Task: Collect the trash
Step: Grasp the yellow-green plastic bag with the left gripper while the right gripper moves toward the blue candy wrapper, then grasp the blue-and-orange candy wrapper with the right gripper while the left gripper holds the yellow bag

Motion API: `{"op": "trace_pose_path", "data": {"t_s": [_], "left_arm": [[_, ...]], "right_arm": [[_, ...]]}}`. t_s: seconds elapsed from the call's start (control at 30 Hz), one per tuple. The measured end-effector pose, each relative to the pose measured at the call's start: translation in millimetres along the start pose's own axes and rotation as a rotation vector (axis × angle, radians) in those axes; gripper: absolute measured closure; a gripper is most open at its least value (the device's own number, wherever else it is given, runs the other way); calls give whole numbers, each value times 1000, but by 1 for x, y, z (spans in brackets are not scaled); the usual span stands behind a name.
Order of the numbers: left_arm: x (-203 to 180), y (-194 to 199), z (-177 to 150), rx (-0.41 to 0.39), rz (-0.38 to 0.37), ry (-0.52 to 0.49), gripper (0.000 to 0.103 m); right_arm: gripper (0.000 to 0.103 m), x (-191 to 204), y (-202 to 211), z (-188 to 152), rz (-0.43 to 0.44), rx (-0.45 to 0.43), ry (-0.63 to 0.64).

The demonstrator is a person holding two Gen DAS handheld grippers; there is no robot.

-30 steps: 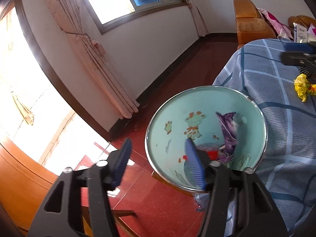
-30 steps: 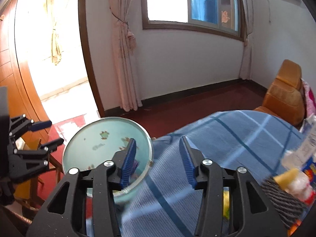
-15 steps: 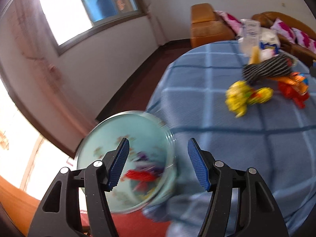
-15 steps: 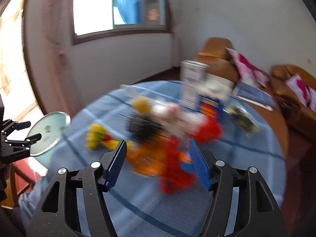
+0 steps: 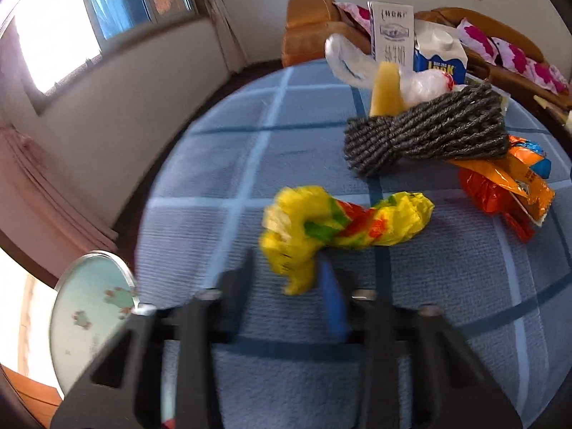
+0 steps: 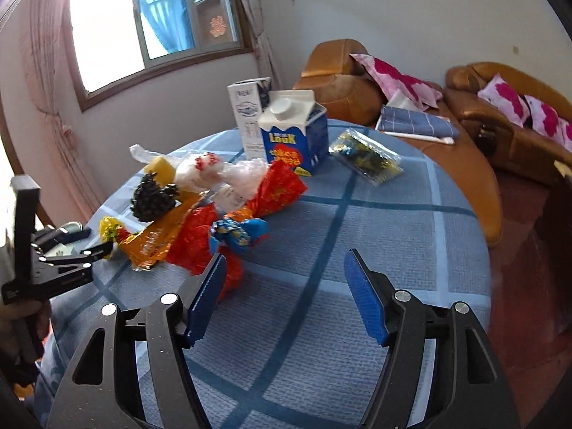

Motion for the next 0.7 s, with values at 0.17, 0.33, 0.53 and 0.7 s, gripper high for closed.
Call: {"op": "trace_pose_path", "data": {"t_s": [0.17, 0.33, 0.53, 0.7], "left_arm": [[3, 2, 0, -5, -2, -1, 81], [13, 23, 4, -42, 12, 14, 81], [35, 43, -3, -51, 27, 28, 81], [54, 49, -7, -54, 39, 49, 81]], "right_arm": [[34, 0, -3, 3, 7, 0, -20], [34, 10, -13, 13, 27, -6, -53], [35, 35, -42, 11, 70, 90, -29], [35, 12, -48, 5, -115, 138, 113]]}}
Point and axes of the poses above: each gripper's, at about its wrist camera, not at the fingertips, and y roughly against the way its jaws point, x to its left, z to its top, the point moved 3 cm from there along -y, roughly the way its jaws point, and after that the axes turned 14 degrees about -x, right-handed, at the moved point
